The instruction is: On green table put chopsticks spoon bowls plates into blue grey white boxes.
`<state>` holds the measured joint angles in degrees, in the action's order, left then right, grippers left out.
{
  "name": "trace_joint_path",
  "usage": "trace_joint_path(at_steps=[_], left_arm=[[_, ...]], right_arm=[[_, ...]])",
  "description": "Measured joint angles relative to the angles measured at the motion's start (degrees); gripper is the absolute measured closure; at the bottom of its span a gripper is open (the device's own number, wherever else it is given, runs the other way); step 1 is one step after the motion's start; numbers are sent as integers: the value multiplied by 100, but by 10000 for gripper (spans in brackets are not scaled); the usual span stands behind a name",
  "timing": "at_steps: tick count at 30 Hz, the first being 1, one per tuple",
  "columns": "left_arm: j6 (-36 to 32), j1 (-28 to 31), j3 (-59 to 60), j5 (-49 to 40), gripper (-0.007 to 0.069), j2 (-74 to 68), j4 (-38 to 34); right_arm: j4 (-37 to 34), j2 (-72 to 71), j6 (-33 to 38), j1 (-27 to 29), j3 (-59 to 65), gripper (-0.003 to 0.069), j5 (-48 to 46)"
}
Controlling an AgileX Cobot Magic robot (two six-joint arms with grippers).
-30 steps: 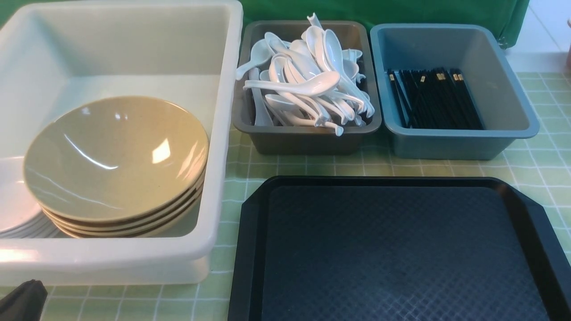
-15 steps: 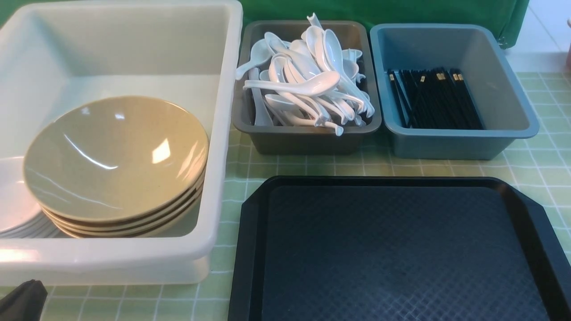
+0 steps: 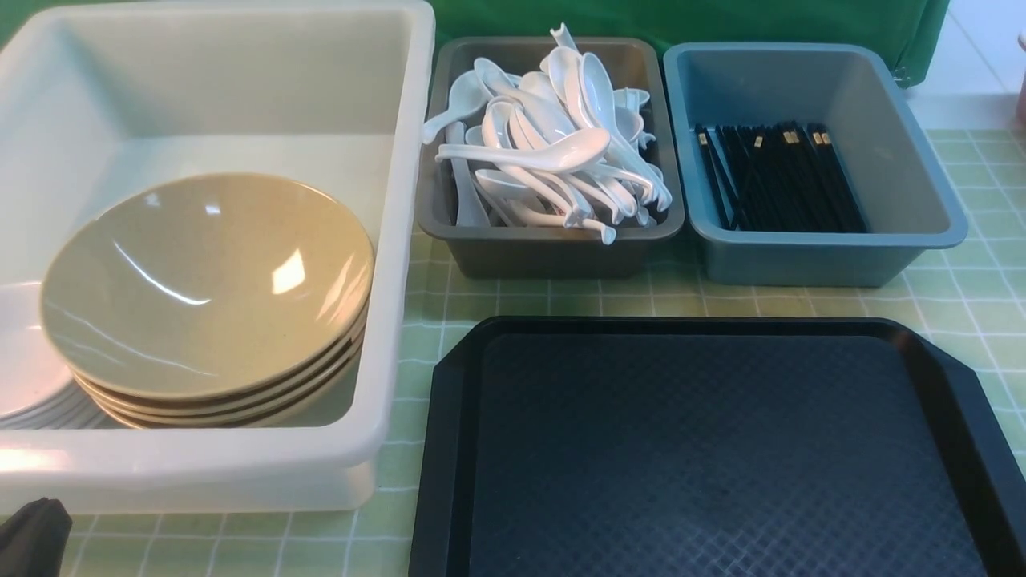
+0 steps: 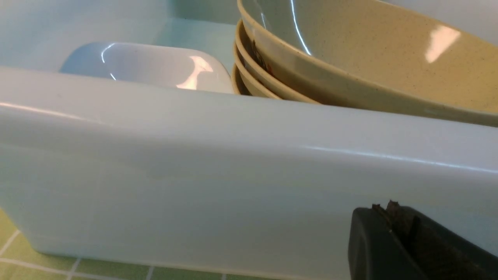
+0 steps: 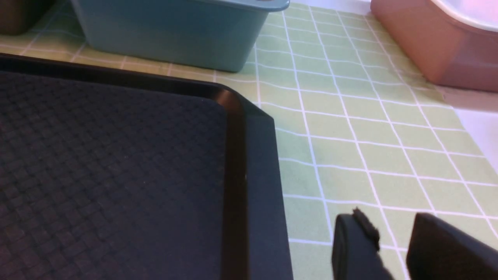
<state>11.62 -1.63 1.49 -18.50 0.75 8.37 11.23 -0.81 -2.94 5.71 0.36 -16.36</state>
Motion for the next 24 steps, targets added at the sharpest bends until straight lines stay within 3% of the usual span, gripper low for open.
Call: trace_joint_path(at_steps=[24], left_arm=[[0,-7,0,0,626,0,0]], right_arm=[[0,0,0,0,0,427,5]])
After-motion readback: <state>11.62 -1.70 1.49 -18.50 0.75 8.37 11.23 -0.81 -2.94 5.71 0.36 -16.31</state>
